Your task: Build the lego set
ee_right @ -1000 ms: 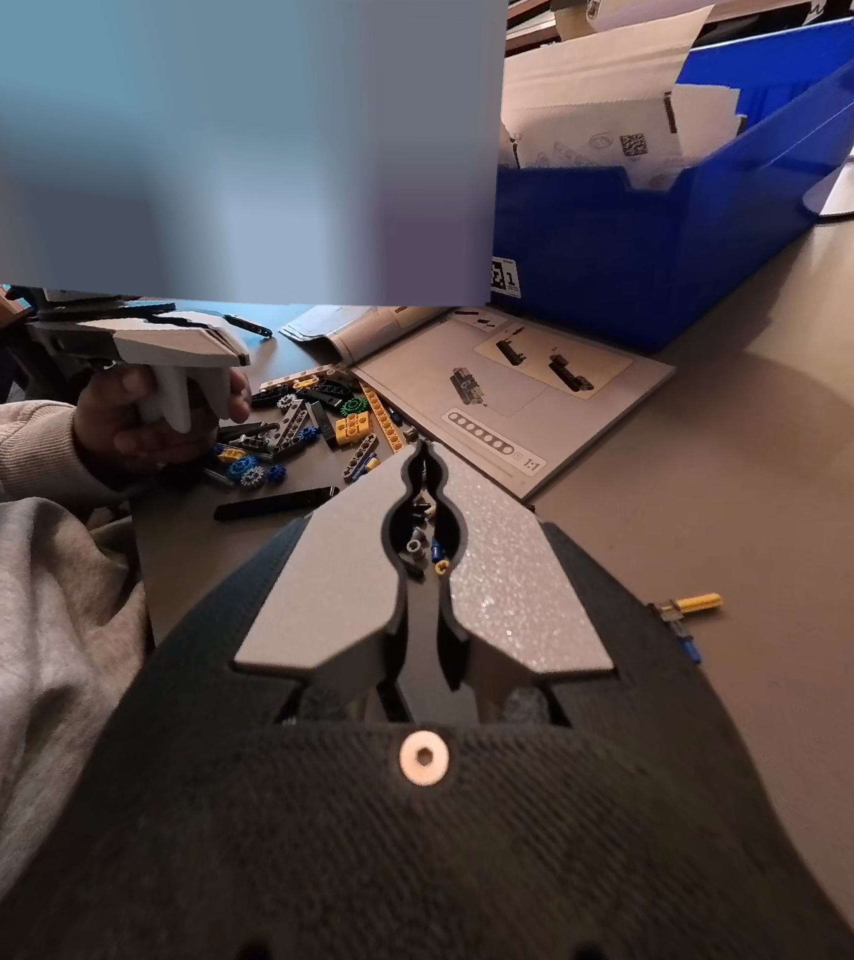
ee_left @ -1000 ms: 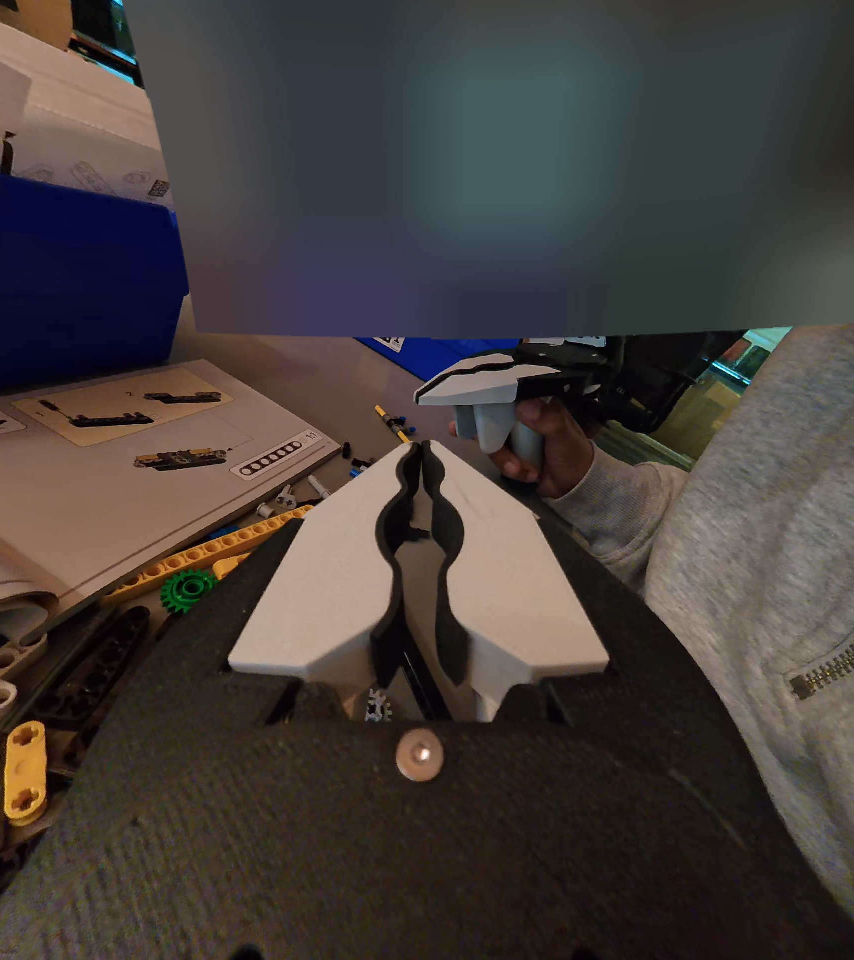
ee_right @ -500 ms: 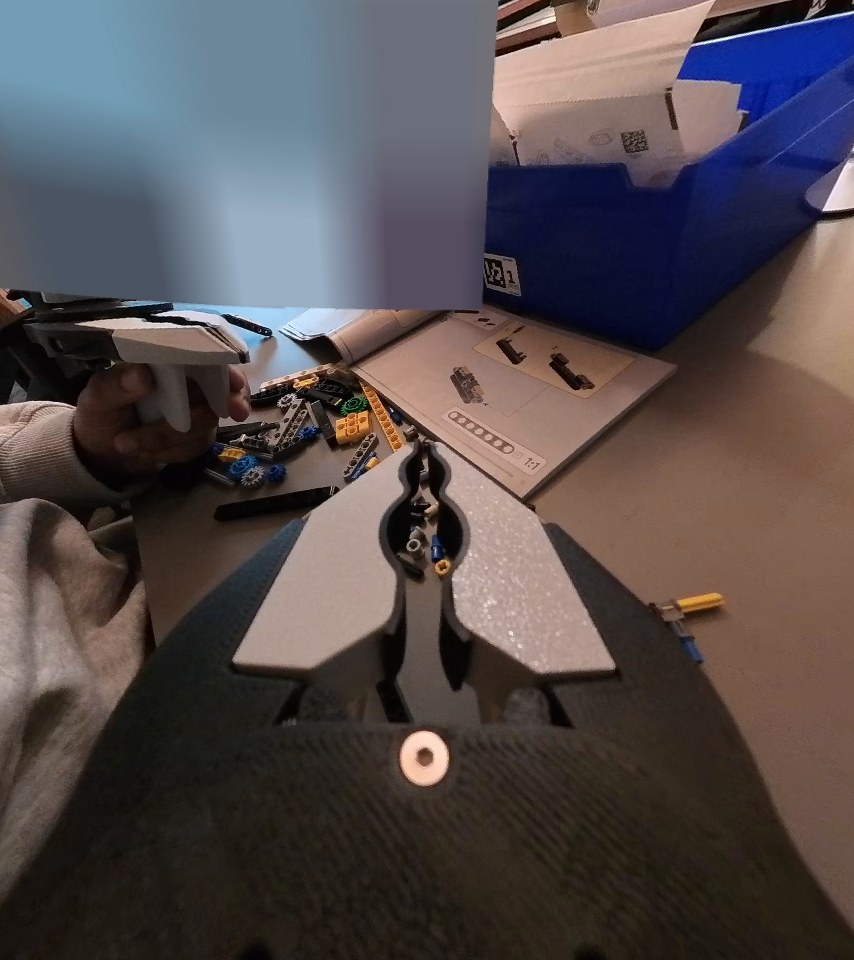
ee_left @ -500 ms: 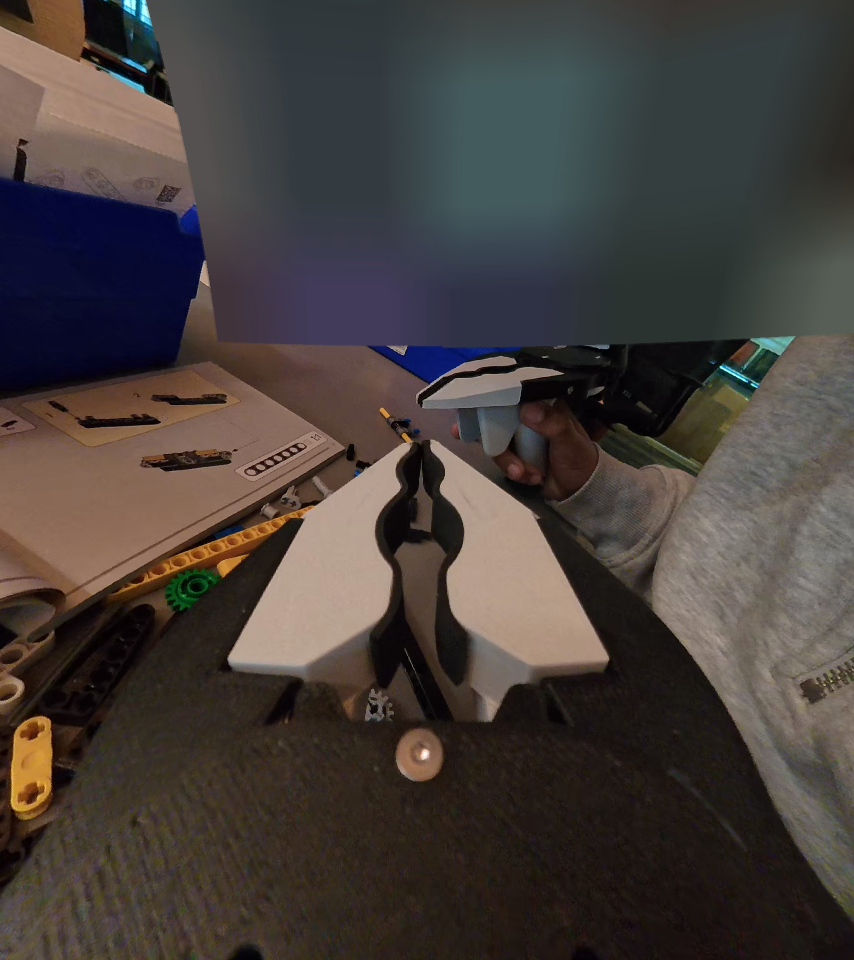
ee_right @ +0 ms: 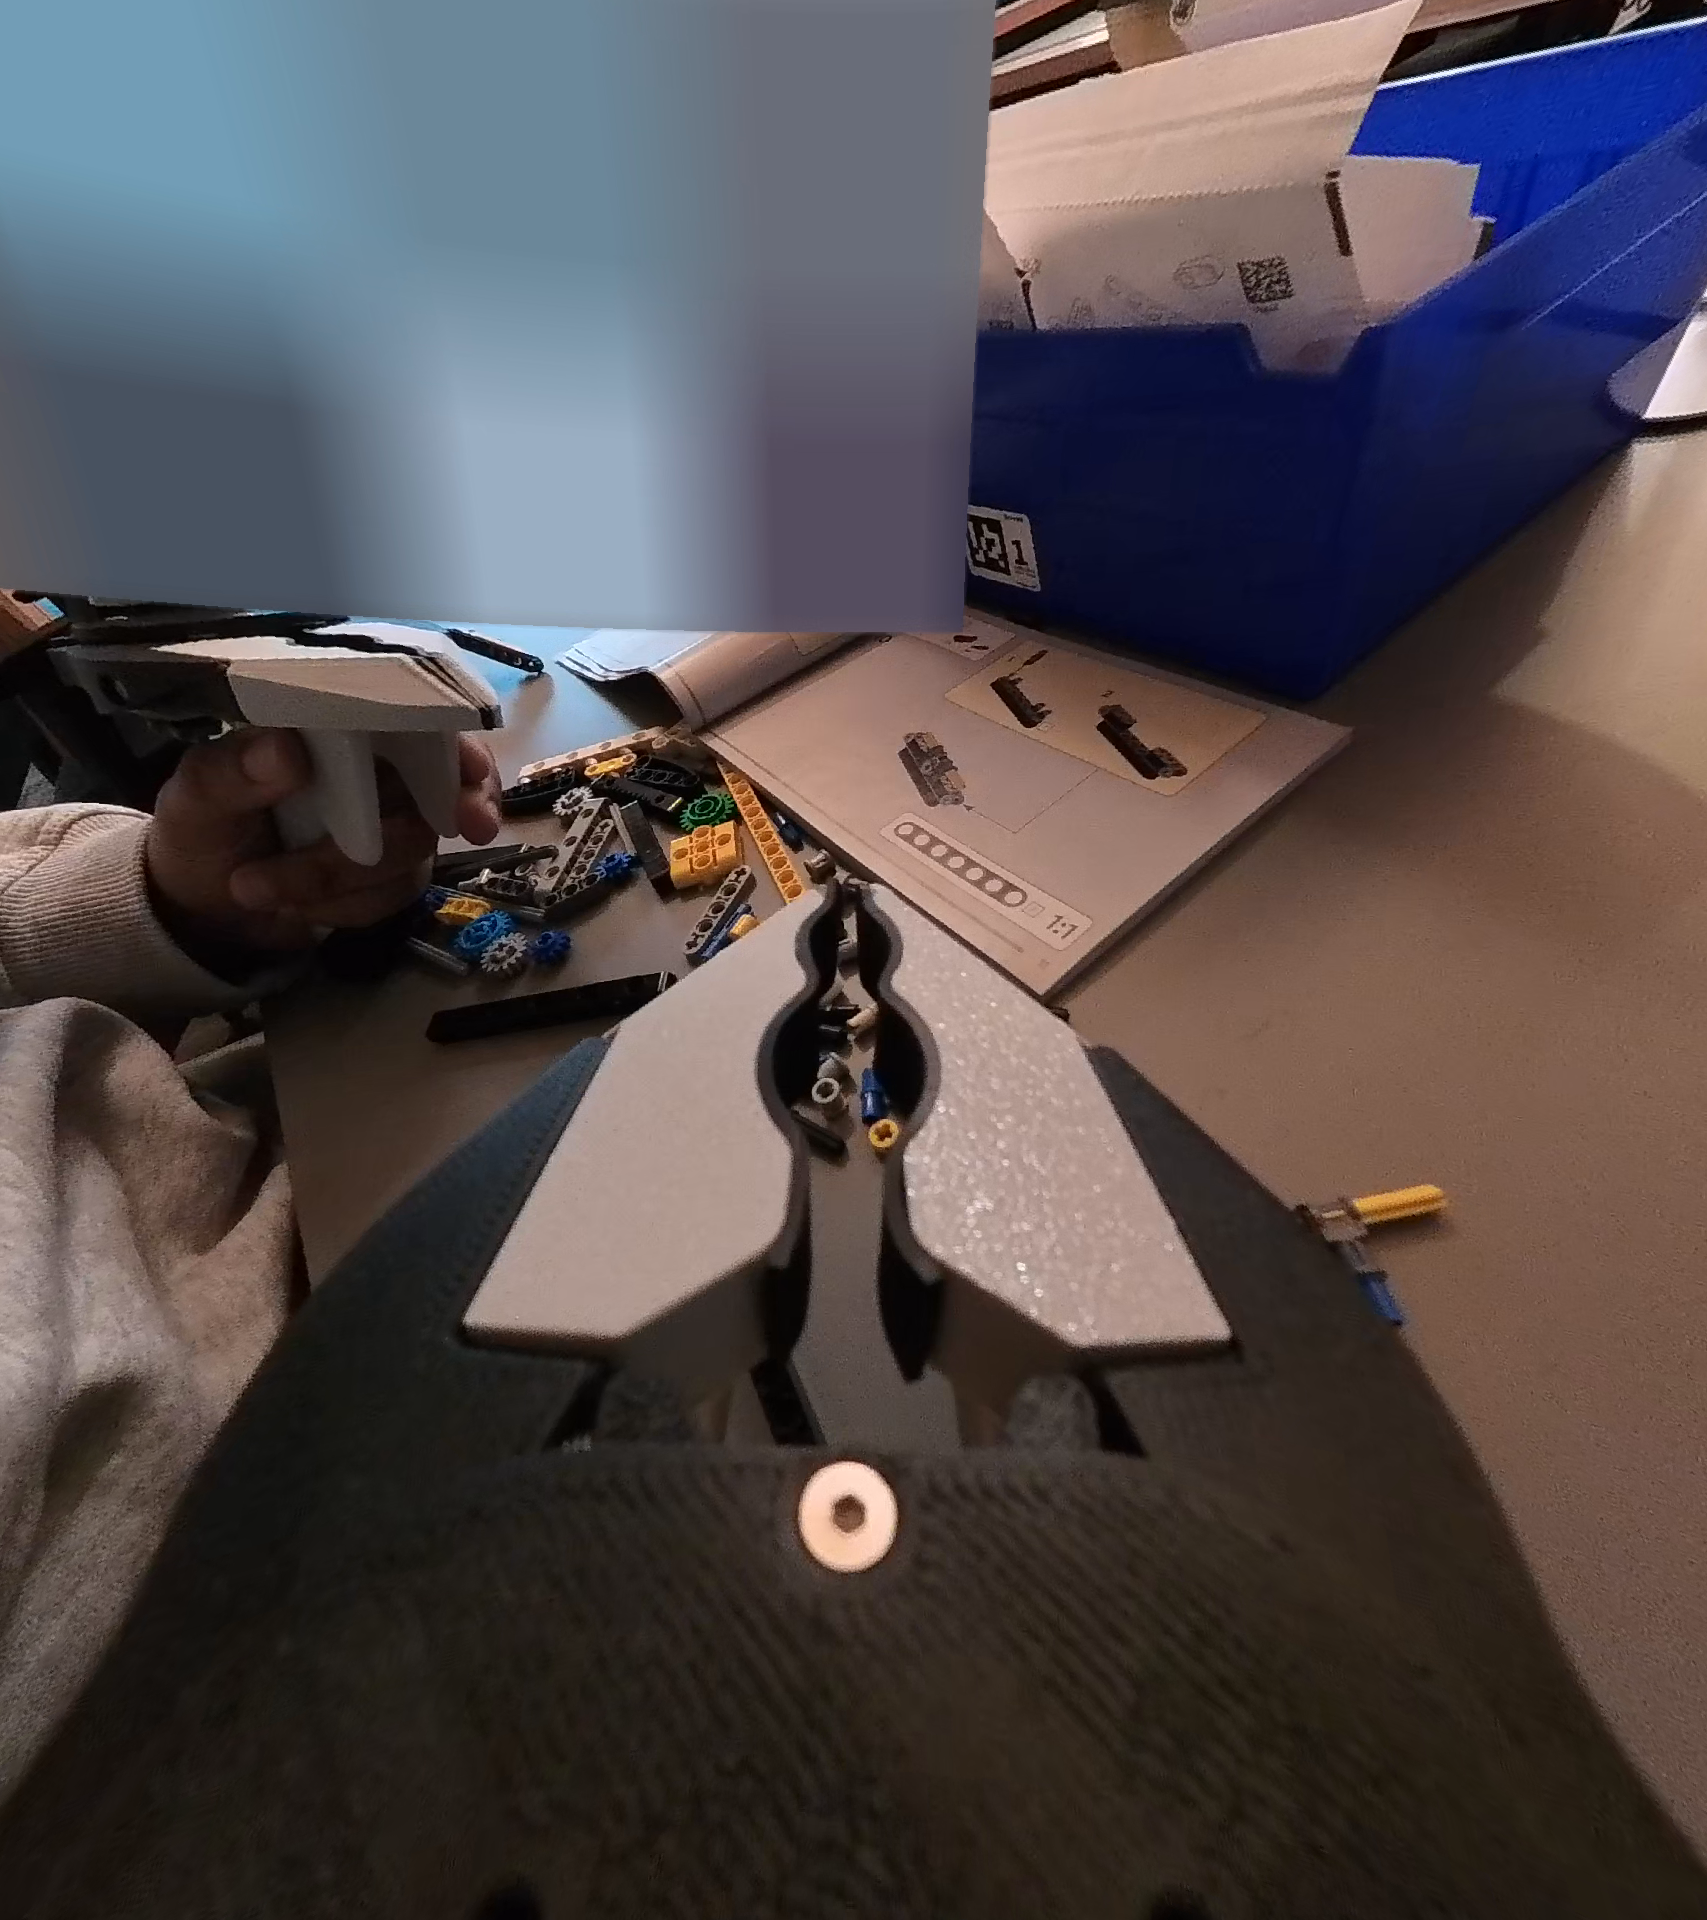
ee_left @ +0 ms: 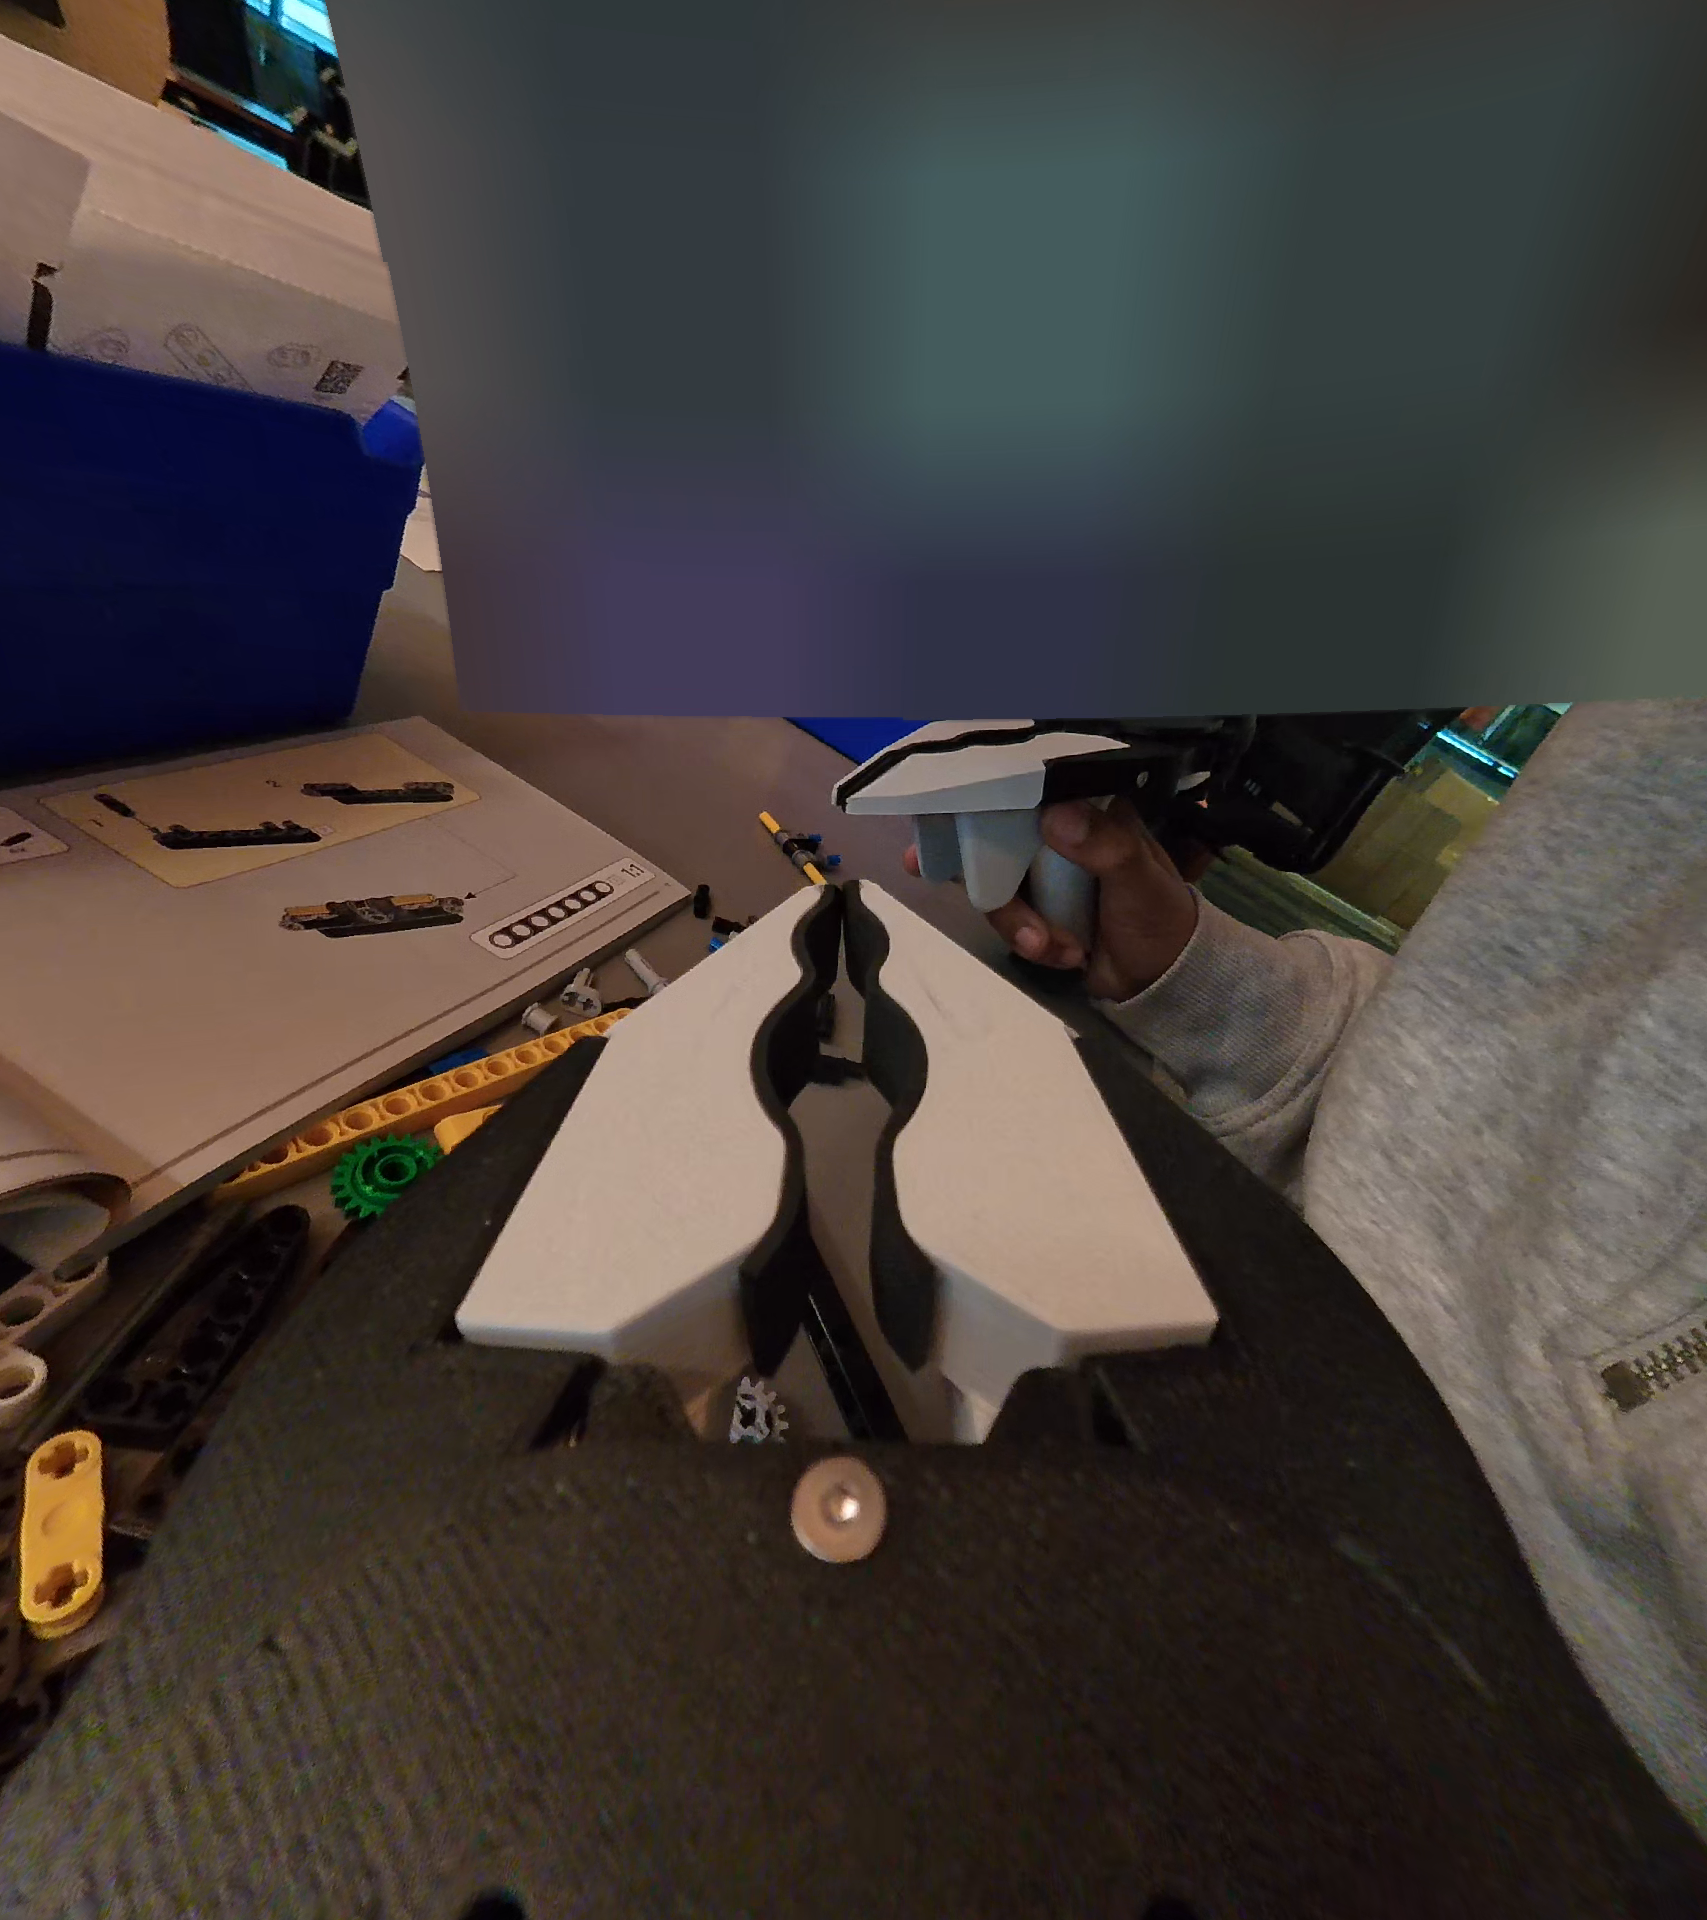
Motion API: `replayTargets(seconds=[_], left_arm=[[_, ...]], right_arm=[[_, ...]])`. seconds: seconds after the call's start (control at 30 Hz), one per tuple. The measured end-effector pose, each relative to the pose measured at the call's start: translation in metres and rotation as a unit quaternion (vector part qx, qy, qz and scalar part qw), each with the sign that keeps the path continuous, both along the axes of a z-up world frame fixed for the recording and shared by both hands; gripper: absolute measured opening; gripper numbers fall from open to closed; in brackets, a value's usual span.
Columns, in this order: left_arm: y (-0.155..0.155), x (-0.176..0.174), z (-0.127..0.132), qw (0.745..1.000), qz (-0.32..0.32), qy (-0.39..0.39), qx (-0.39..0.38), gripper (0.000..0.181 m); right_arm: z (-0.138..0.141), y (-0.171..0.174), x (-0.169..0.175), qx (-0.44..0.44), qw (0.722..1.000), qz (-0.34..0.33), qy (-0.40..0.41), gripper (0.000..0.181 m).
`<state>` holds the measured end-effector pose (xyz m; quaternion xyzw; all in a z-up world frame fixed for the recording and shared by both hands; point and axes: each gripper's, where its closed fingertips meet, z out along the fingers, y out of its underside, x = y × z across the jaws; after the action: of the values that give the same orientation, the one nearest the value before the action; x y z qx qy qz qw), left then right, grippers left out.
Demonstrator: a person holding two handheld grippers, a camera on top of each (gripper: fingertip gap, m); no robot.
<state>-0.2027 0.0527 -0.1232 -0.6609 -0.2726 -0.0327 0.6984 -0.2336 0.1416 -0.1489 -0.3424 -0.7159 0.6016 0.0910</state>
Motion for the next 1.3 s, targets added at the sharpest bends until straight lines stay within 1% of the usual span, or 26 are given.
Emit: replayTargets(seconds=[0.13, 0.23, 0.33, 0.5, 0.57, 0.6, 0.73, 0.97, 1.1, 1.17, 1.3], left_arm=[[0.000, 0.000, 0.000, 1.000, 0.001, 0.001, 0.000, 0.000], [-0.001, 0.000, 0.001, 1.000, 0.003, 0.003, 0.001, 0.000], [-0.001, -0.001, 0.000, 1.000, 0.005, 0.002, 0.000, 0.000], [-0.001, -0.001, 0.001, 1.000, 0.010, 0.007, -0.002, 0.000], [-0.002, 0.000, 0.001, 1.000, 0.011, 0.009, -0.003, 0.000], [-0.001, 0.000, 0.001, 1.000, 0.012, 0.010, -0.003, 0.000], [-0.002, 0.000, 0.002, 1.000, 0.014, 0.016, -0.003, 0.000], [-0.002, 0.000, 0.002, 1.000, 0.014, 0.016, -0.005, 0.000], [-0.001, 0.000, 0.001, 1.000, 0.014, 0.015, -0.006, 0.000], [-0.002, 0.001, 0.002, 1.000, 0.015, 0.017, -0.005, 0.000], [-0.002, 0.003, 0.004, 0.999, 0.018, 0.027, -0.005, 0.000]], right_arm=[[0.005, 0.001, 0.002, -0.012, 1.000, 0.002, 0.011, 0.001], [0.010, 0.007, 0.004, -0.027, 1.000, 0.003, 0.016, 0.005], [-0.003, 0.017, 0.003, 0.022, 1.000, -0.014, 0.005, 0.012], [-0.033, 0.019, 0.009, 0.143, 0.990, -0.006, -0.005, 0.008], [-0.045, 0.019, 0.013, 0.178, 0.984, 0.002, -0.025, 0.004], [-0.049, 0.020, 0.014, 0.188, 0.982, 0.002, -0.033, 0.005], [-0.056, 0.014, 0.018, 0.194, 0.980, 0.014, -0.050, 0.008], [-0.064, 0.013, 0.016, 0.213, 0.975, 0.006, -0.068, 0.016], [-0.065, 0.015, 0.012, 0.221, 0.973, -0.008, -0.071, 0.017], [-0.065, 0.019, 0.011, 0.223, 0.972, -0.016, -0.070, 0.014], [-0.065, 0.020, 0.013, 0.218, 0.973, -0.017, -0.076, 0.013]])
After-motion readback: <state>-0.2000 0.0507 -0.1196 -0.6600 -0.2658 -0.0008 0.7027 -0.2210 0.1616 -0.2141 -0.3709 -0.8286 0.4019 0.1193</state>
